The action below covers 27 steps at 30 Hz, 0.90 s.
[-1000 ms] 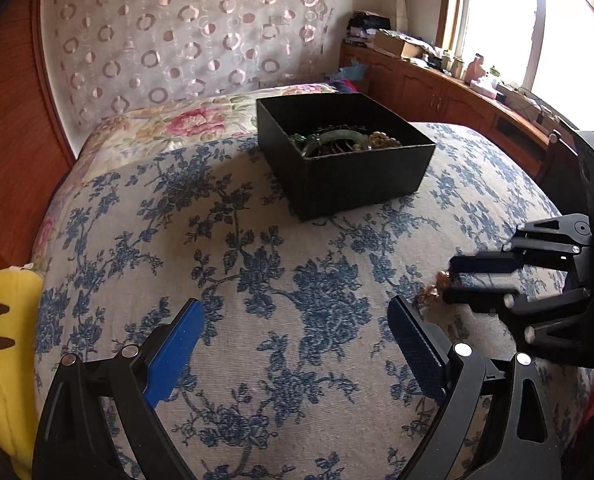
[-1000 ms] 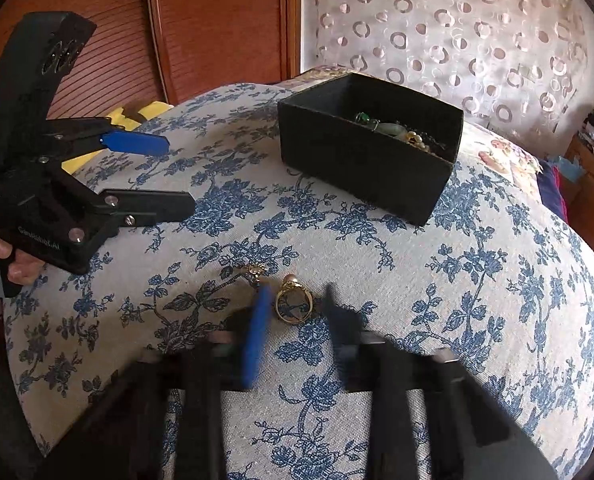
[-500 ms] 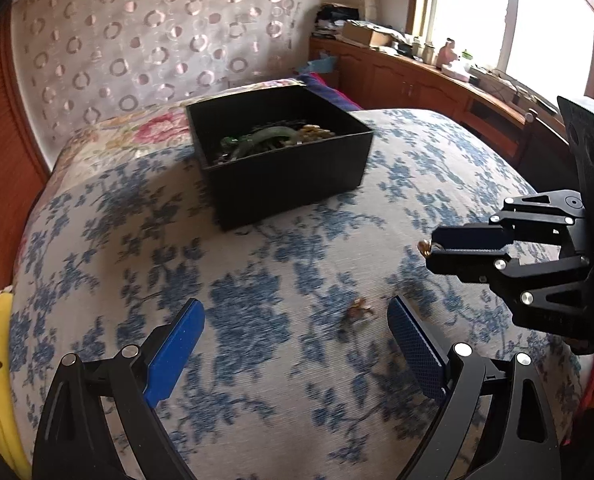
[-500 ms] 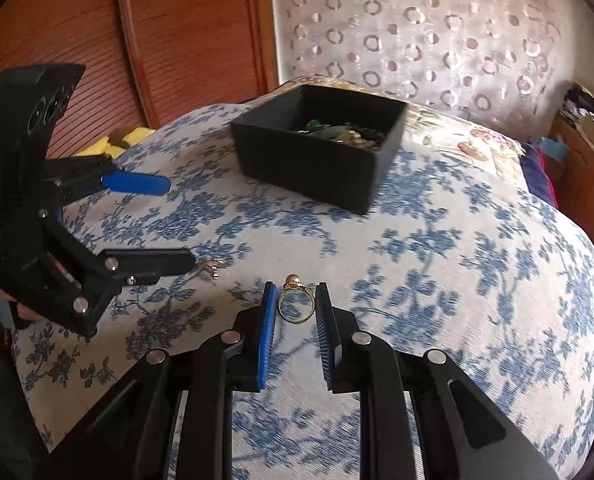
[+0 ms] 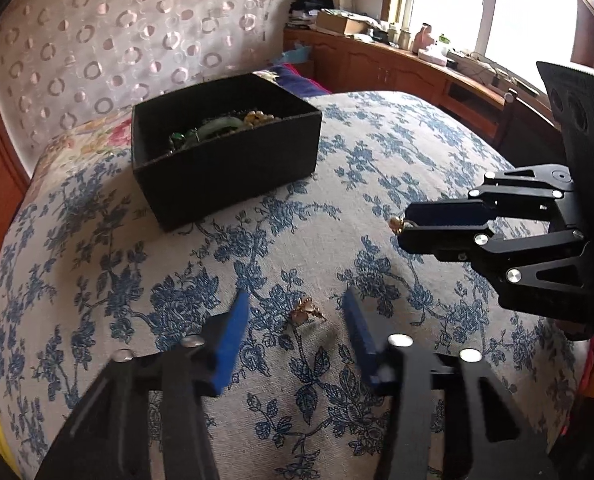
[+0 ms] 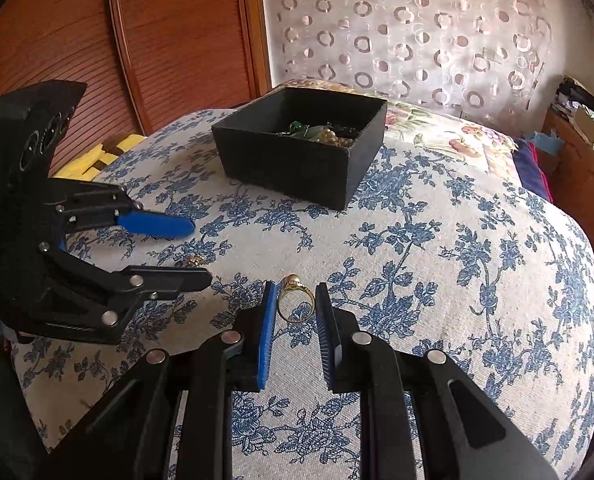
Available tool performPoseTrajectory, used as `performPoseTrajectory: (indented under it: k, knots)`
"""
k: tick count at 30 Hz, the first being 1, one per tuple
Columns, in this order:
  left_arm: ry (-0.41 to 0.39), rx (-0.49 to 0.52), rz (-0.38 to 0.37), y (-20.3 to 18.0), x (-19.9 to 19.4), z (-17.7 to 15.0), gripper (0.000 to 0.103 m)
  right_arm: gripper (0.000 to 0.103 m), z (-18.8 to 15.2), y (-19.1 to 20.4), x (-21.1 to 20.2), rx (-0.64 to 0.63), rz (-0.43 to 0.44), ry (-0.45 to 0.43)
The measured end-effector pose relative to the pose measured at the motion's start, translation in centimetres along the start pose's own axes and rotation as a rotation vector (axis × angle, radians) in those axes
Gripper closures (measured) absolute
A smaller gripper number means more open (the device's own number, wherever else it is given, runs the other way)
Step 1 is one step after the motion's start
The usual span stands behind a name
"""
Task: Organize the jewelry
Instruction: 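Grasp the gold ring with the right gripper while the left gripper grasps the small earring, then carry the ring and earring over the black box and open both grippers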
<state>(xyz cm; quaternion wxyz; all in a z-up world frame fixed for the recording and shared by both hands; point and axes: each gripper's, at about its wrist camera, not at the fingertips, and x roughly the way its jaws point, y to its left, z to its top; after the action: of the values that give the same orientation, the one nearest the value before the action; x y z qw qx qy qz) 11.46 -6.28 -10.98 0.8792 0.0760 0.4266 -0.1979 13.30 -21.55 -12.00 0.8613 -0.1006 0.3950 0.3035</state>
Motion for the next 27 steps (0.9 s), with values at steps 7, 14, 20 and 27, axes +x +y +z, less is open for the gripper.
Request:
performPoseTrajectory:
  k: [7,14,20,27]
  knots:
    - [-0.008,-0.019,-0.016,0.4,-0.3,-0.4,0.088,0.081,0.2,0.3,0.6,0.001,0.015,0.005]
    - [-0.045,-0.056,0.006,1.9,-1.2,1.0,0.088,0.081,2.2,0.5,0.6,-0.024,0.020,-0.020]
    - [-0.093,-0.077,0.041,3.5,-2.0,3.1,0.088,0.081,5.6,0.1,0.2,-0.057,0.009,-0.081]
    - [-0.144,-0.080,0.073,4.8,-2.6,5.7,0.088,0.081,9.5,-1.0,1.3,-0.045,0.015,-0.129]
